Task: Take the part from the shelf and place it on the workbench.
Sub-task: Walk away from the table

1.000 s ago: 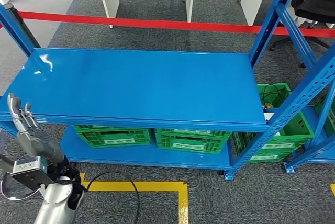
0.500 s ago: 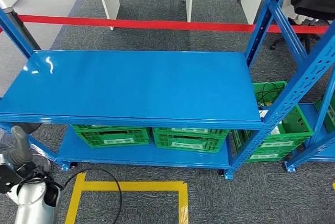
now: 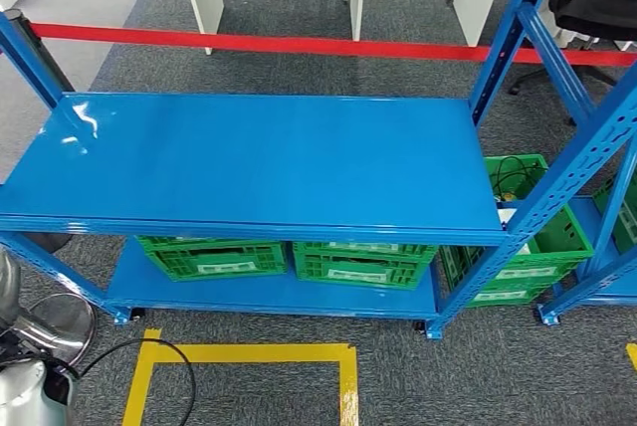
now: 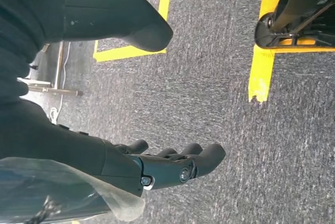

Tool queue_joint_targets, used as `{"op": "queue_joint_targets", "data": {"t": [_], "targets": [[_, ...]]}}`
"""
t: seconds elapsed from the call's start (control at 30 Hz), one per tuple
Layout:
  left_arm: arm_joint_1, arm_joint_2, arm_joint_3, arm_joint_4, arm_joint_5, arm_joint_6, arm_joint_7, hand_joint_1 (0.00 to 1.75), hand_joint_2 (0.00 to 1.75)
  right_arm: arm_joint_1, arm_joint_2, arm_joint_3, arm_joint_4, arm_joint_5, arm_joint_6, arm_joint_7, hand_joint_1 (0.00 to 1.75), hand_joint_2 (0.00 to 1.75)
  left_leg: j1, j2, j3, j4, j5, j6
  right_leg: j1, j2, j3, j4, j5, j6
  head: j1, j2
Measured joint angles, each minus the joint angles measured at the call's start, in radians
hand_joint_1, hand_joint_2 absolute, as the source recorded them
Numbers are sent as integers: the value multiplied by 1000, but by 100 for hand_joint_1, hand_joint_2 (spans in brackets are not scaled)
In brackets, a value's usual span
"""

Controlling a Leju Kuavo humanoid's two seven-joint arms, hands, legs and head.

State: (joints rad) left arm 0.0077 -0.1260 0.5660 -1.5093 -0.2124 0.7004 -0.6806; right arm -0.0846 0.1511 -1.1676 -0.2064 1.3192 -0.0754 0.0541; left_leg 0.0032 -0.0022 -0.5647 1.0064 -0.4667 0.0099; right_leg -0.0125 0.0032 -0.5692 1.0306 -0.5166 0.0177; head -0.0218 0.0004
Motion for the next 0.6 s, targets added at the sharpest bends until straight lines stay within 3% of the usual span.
{"op": "queue_joint_targets", "data": {"t": [0.07,0.13,0.17,0.2,0.23,0.3,0.37,0.5,0.53,0.6], "targets": [[-15,13,46,69,-15,0,0,0,175,-1,0,1,0,2,-1,0,0,175,4,2,1,-5,4,10,0,-1,-42,84,-50,5,5,0],[-29,28,91,154,-50,0,0,0,175,0,0,2,0,3,-1,0,0,175,3,4,-1,-5,4,14,0,-1,-104,213,-104,8,8,0],[-37,36,112,201,-80,0,0,0,175,1,0,2,0,3,-2,0,0,175,2,5,-2,-5,4,14,0,-1,-125,255,-114,8,8,0],[-47,45,134,251,-120,0,0,0,175,2,0,2,0,3,-4,0,0,175,1,4,-2,-4,4,15,0,-1,-129,262,-104,8,8,0],[-59,55,159,309,-173,0,0,0,175,2,0,2,0,3,-7,0,0,175,1,4,-1,-4,4,14,0,-1,-113,228,-77,6,8,0],[-83,74,213,429,-301,0,0,0,175,0,-1,2,0,3,-12,0,0,175,0,3,-1,-1,2,11,1,-2,-45,90,-14,1,9,0],[-106,92,278,545,-426,0,0,0,175,-2,-2,2,0,1,-14,0,0,175,-3,3,-4,4,0,0,2,1,3,-1,9,-6,8,0],[-135,108,407,705,-582,1,3,0,175,2,-2,2,0,-1,-15,0,0,175,-1,3,-6,11,-5,-22,1,2,10,-14,13,-24,7,0],[-139,111,438,735,-611,1,4,0,175,2,-2,2,0,-1,-15,0,0,175,0,3,-16,35,-22,-28,-1,2,11,-16,15,-29,5,0],[-145,114,494,786,-648,1,6,0,175,1,-2,2,0,-1,-15,-2,0,175,3,3,-64,147,-85,-38,-2,0,11,-18,16,-35,0,0]]}}
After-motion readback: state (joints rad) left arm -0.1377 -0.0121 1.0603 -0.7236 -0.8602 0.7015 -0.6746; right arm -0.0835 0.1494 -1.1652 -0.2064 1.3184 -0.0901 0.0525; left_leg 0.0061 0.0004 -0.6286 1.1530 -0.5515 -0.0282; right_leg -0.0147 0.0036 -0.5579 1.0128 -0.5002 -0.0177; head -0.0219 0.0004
